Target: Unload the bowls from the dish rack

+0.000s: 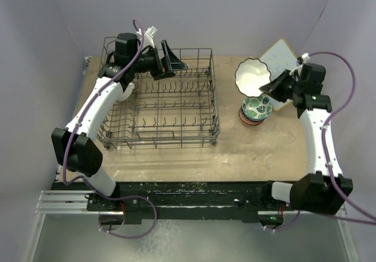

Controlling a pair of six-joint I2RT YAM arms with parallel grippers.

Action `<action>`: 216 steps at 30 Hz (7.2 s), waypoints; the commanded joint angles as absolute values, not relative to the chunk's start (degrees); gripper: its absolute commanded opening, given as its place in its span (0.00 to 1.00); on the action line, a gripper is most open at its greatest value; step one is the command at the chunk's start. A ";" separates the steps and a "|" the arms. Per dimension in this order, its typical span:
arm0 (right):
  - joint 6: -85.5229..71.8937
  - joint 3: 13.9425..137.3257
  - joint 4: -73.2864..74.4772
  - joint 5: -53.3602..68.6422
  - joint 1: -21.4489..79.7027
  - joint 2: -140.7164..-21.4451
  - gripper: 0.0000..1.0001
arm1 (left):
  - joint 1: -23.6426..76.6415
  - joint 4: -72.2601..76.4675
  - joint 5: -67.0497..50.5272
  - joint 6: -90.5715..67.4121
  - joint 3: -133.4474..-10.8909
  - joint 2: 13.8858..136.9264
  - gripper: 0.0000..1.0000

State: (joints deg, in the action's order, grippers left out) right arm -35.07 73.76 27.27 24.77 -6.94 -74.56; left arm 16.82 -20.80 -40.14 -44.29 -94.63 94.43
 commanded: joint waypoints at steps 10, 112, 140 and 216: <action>-25.61 61.99 44.22 19.69 -8.26 -57.15 0.00 | 16.61 -24.32 -41.33 -35.69 -94.83 93.65 0.99; -31.73 62.56 28.56 8.44 0.45 -64.51 0.37 | 12.38 -27.94 30.20 7.99 -87.35 105.46 0.98; -26.70 62.67 27.47 14.59 -0.88 -70.76 0.35 | 12.30 -25.40 36.55 8.46 -85.65 110.06 0.80; -25.79 59.72 27.86 17.62 -0.88 -67.76 0.32 | 3.87 -41.56 23.81 -15.01 -107.40 115.89 0.76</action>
State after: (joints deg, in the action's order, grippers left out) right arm -26.68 59.68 28.40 16.47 -0.71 -68.88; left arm 4.54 -41.21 26.72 -10.83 -105.03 116.25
